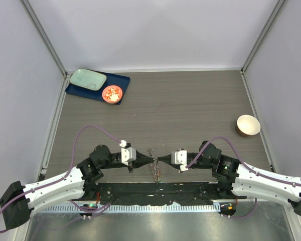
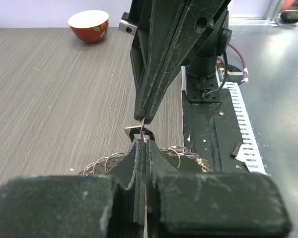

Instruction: Put the keys on the keyring

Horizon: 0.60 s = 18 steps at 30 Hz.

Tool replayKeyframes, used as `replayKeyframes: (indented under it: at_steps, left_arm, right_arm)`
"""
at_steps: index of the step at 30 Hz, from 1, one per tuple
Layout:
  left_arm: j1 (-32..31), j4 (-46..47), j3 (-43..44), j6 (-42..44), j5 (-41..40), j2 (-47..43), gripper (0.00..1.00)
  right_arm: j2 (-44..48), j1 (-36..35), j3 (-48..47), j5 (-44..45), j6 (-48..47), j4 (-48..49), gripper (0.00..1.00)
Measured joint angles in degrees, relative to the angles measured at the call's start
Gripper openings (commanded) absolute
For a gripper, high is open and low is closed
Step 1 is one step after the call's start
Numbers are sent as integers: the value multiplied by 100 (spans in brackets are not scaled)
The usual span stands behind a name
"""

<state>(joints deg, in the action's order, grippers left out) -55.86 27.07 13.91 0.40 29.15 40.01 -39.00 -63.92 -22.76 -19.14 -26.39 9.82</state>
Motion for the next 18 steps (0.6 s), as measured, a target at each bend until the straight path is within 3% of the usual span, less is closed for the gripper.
replayKeyframes:
  at_steps: [18]
  left_arm:
    - [-2,0,0,0,13,76,0]
  right_arm:
    - [-15,0,-2,-269,-2,-4,1]
